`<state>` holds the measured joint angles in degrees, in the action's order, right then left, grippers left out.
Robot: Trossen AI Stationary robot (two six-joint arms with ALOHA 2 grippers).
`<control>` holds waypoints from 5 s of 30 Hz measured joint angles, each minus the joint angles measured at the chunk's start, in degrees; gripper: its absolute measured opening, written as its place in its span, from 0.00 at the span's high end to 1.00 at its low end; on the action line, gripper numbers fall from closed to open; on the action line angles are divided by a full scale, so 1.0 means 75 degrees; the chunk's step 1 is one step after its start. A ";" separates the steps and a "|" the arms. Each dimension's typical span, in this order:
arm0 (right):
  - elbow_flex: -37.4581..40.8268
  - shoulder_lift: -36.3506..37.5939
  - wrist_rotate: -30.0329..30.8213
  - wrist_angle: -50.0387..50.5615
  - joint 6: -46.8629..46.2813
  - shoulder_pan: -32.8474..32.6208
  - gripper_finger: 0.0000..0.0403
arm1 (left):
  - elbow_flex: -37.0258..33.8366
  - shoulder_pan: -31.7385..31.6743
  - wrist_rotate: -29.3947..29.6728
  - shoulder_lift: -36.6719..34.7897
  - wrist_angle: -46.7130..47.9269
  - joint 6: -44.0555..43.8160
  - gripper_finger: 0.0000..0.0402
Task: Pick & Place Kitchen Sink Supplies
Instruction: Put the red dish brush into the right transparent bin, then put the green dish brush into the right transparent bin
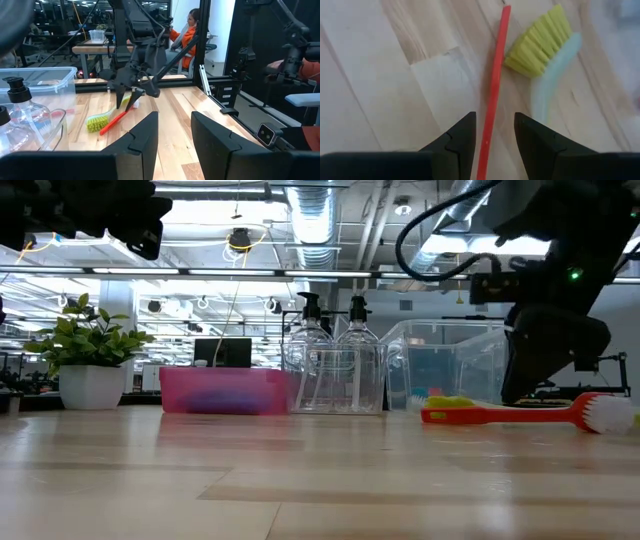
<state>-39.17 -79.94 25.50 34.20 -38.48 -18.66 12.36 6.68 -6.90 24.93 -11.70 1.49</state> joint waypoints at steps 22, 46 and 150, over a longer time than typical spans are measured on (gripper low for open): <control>0.1151 0.0020 -0.0780 -0.1422 -0.0223 0.0378 0.72 | 0.0000 -0.0001 0.0002 0.0000 0.0000 0.0000 0.71; 0.1162 0.0013 -0.0771 -0.1831 -0.0201 -0.0319 0.97 | 0.0000 0.0000 0.0000 0.0000 0.0000 0.0000 0.71; -0.4005 0.0017 0.2377 0.2763 0.1790 0.5111 0.72 | 0.0000 0.0000 0.0000 -0.0003 -0.0047 0.0228 0.71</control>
<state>-69.21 -79.81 43.33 54.92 -25.05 19.67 12.36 6.68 -6.89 24.91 -12.05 3.20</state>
